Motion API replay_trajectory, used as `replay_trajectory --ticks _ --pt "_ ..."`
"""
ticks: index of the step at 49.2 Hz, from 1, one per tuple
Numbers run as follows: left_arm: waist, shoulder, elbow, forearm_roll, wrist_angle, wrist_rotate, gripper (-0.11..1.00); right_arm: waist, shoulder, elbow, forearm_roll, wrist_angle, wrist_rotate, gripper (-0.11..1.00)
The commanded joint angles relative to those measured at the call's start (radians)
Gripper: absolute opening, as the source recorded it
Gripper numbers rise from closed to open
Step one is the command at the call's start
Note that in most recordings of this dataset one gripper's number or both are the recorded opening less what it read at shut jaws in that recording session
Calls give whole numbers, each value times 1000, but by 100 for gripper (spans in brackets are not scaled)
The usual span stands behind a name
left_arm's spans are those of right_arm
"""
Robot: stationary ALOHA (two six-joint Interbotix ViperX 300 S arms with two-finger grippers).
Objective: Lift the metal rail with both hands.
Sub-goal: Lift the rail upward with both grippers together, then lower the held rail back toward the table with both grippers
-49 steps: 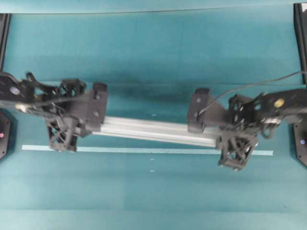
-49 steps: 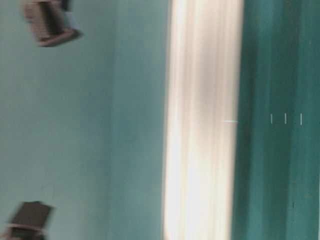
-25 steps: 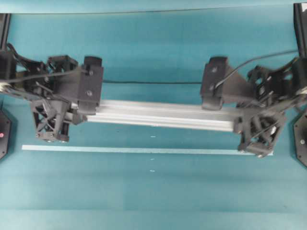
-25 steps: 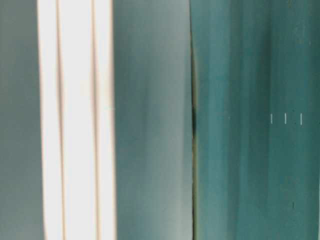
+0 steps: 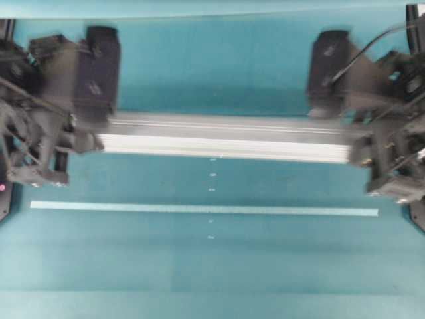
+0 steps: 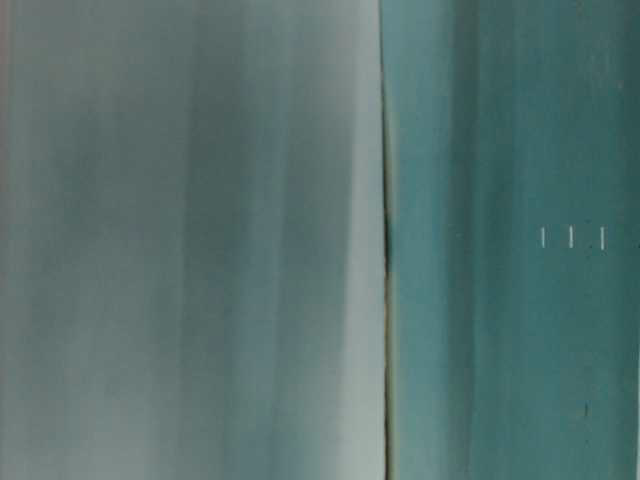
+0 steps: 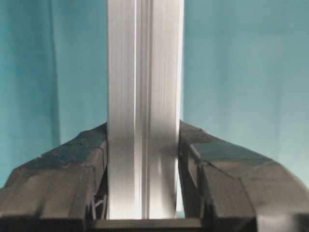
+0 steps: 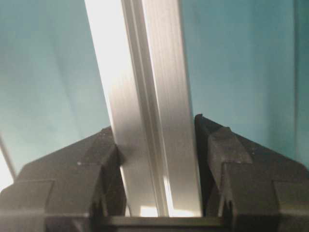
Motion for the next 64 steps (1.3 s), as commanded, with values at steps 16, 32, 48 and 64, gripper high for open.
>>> replay_trajectory --ticks 16,32,48,64 --pt "-43 67 -213 -2 137 -3 32 -21 25 -152 -35 75 17 39" --pt "-41 66 -207 -2 137 -5 32 -17 29 -137 -35 64 15 39" --pt "-43 57 -44 -2 78 -5 31 -12 37 41 -43 -51 8 39" --pt "-41 -14 259 -2 -209 3 30 -11 34 265 -43 -239 -21 39"
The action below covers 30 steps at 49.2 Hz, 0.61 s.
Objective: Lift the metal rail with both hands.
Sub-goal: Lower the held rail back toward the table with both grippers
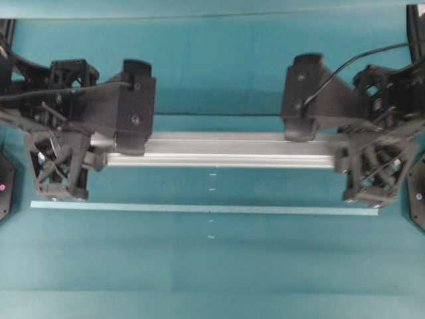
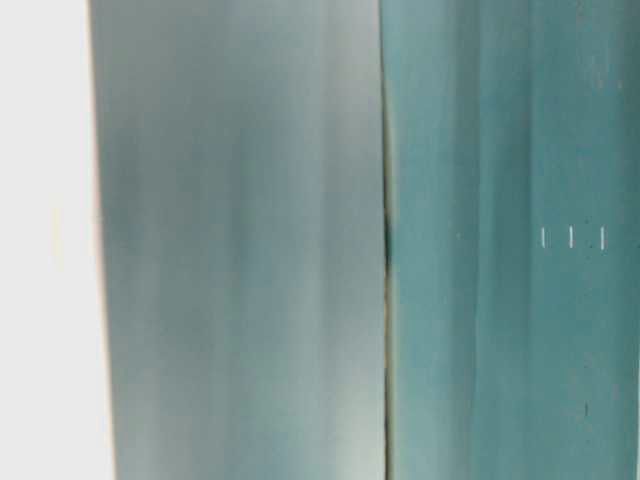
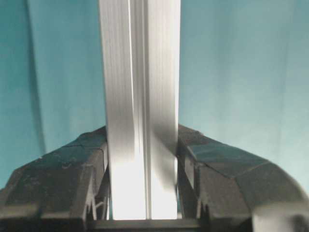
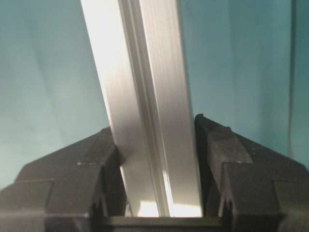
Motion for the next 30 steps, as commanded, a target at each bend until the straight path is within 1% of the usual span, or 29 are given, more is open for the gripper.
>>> replay_trajectory --ticks 1,8,17,22,30 --pt "-26 -32 38 -5 -49 8 30 -17 -5 41 -15 -58 8 39" --pt "-20 -21 107 -3 -97 14 30 -15 -5 117 -15 -150 -6 39" --pt "0 -3 172 -5 -161 15 30 -21 8 218 -15 -247 -11 39" --pt "11 2 212 -5 -215 15 30 -21 18 253 -15 -304 -11 39" --pt "20 6 307 -5 -330 9 30 -21 43 305 -15 -383 -14 39"
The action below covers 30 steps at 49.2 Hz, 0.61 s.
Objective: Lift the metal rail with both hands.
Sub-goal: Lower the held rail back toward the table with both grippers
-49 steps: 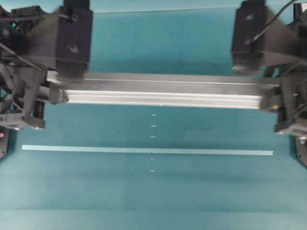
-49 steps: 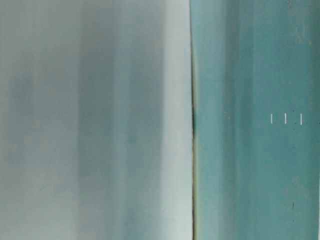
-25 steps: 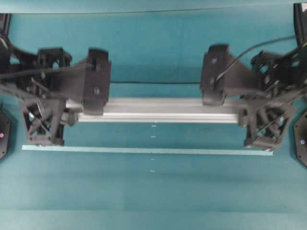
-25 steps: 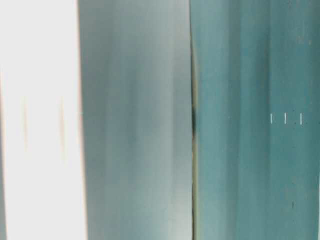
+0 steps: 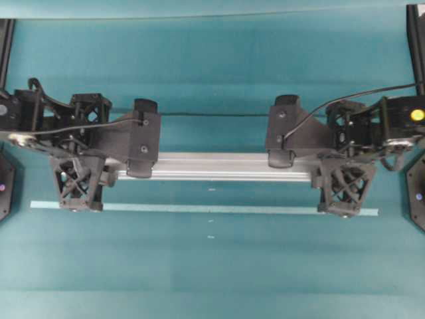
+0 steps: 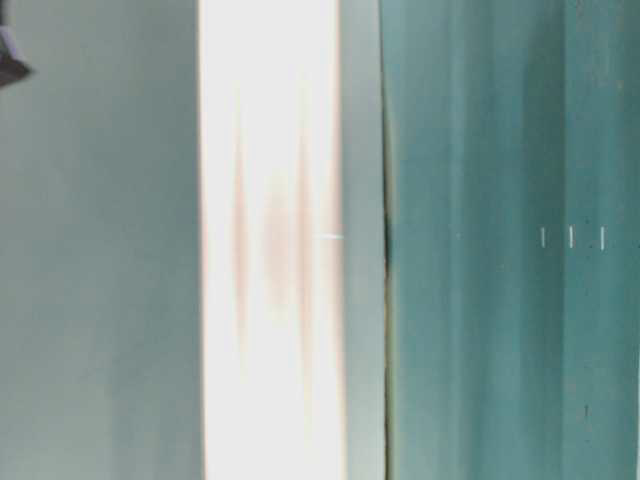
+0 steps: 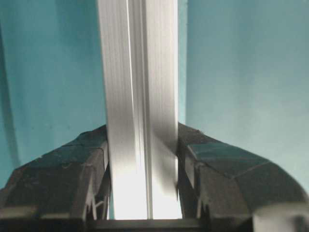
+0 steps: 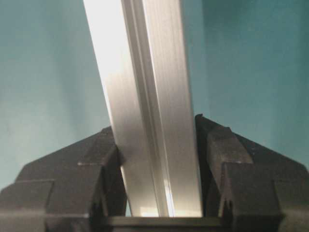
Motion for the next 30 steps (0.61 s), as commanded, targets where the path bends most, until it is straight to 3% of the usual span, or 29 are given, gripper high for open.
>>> replay_trajectory --ticks 1,13,30 --pt "-2 -11 31 -3 -64 -3 30 -17 12 17 -5 -41 6 39" --pt "-3 23 118 -5 -155 -8 30 -14 61 83 -5 -158 5 39" --pt "-6 114 166 -5 -268 -14 30 -9 103 156 0 -262 5 39"
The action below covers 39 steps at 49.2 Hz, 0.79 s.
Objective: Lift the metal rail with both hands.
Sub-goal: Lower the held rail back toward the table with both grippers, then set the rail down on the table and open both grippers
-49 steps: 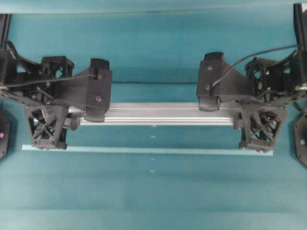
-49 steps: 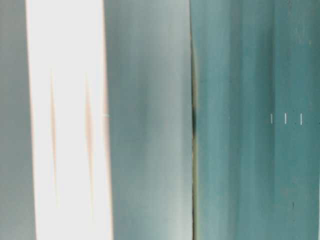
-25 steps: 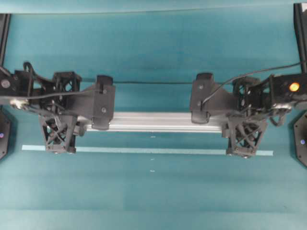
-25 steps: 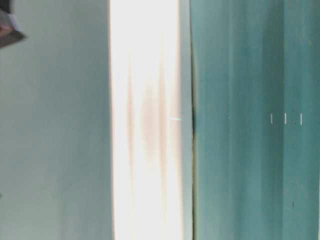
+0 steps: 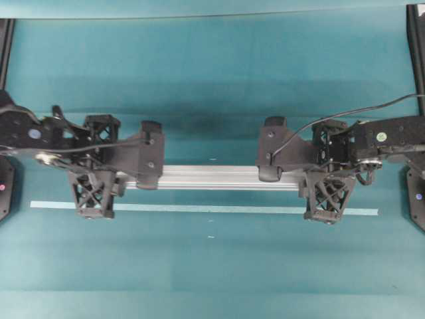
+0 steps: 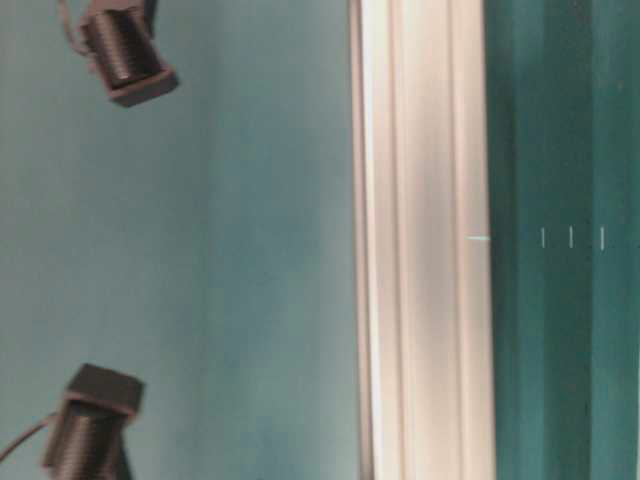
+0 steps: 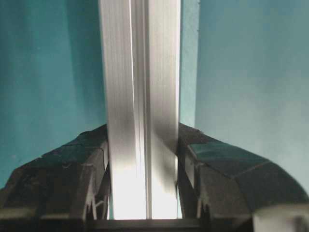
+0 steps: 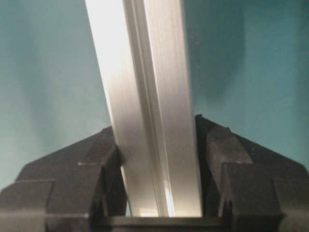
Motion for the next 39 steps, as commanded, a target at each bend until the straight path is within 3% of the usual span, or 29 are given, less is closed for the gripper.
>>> replay_trajectory --ticks 1,39 --pt "-8 12 5 -3 -29 -2 30 -9 11 11 2 -31 5 39" --pt "-29 91 77 -5 -118 -8 30 9 60 126 12 -247 5 39"
